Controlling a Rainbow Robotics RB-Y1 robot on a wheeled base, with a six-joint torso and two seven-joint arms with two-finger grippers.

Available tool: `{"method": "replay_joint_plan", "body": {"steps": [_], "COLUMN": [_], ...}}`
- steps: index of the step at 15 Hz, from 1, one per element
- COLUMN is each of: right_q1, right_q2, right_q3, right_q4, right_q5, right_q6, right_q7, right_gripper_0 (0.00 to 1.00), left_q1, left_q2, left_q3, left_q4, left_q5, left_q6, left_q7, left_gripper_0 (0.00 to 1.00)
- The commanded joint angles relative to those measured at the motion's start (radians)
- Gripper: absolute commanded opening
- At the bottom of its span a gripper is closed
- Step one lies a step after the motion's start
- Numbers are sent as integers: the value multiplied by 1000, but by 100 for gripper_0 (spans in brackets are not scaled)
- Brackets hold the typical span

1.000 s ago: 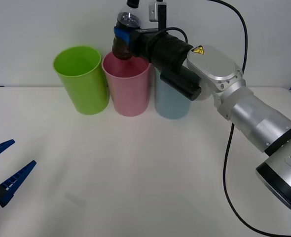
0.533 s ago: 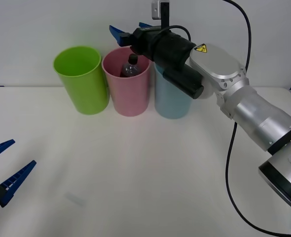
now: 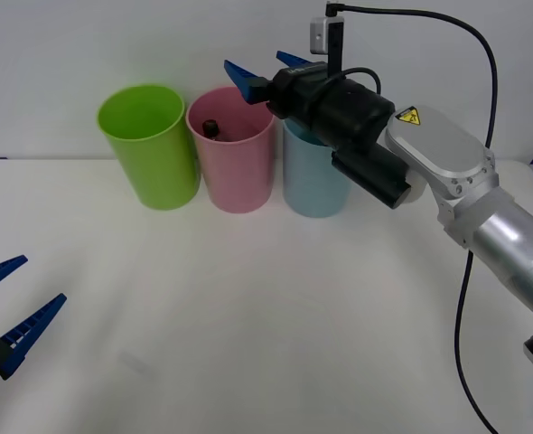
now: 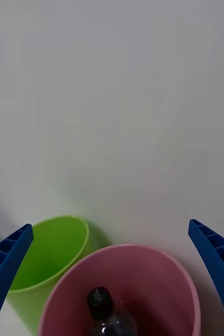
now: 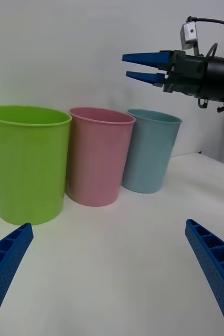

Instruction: Grasp the object on the table and drop it into the matching bin: aluminum can to the light blue bin, PET bottle to the pink bin.

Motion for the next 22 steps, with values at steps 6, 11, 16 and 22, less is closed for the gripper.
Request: {"method": "replay_joint_plan", "body": {"steps": [6, 11, 16, 22], "right_q1": [293, 557, 750, 980], "right_q2": [-215, -297, -266, -166], "right_q3": [-25, -141, -273, -425], "right_q4": [-388, -589, -602, -602], "right_q5": [-14, -16, -51, -48], "right_q6": [1, -71, -244, -447], "right_q7": [11, 103, 317, 468], "right_gripper_0": [100, 100, 100, 100], "left_q1": [0, 0, 0, 0], "left_q2": [0, 0, 0, 0], "left_q3": [0, 0, 0, 0], "left_q4": [0, 0, 0, 0], "left_q5": [0, 0, 0, 0], "left_q6": [0, 0, 0, 0], "left_q7": [0, 0, 0, 0], "left_gripper_0": [100, 100, 100, 100]}}
